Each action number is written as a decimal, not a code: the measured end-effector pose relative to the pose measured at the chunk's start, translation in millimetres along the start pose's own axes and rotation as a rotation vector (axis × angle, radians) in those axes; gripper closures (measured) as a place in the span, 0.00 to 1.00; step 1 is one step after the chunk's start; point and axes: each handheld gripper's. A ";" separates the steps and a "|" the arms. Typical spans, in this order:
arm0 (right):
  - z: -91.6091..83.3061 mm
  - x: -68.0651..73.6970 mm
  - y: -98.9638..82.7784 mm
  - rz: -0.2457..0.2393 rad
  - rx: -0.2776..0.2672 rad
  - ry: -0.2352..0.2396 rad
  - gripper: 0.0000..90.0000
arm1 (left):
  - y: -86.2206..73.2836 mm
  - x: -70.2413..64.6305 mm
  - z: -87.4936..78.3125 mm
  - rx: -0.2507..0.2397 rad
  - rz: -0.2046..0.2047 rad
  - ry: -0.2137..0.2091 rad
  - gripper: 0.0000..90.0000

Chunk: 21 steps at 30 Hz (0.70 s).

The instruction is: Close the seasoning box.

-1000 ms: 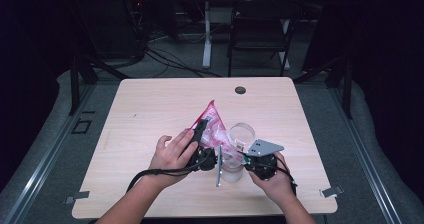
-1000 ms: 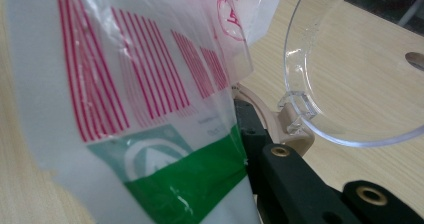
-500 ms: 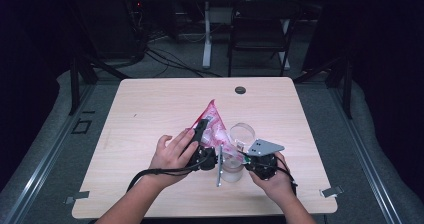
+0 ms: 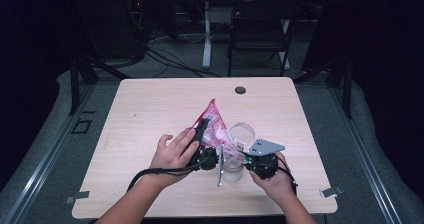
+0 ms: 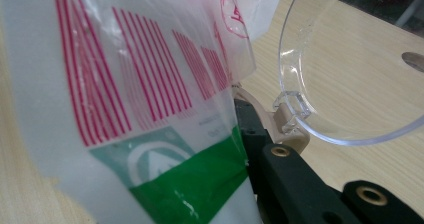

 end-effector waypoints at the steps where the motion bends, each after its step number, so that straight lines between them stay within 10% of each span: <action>1: -0.1 0.0 0.0 0.001 -0.001 0.000 1.00 | 0.2 0.1 0.0 0.000 0.000 0.000 0.70; 21: 0.2 0.3 -0.3 0.002 -0.002 -0.002 1.00 | 0.5 0.0 -1.6 -0.003 -0.004 0.005 0.71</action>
Point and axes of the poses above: each handheld gripper's, and its own axes: z roughly forward along the jaws, y roughly out of its top, x roughly to its left, and after that the axes turned 2 degrees about -x, right-handed
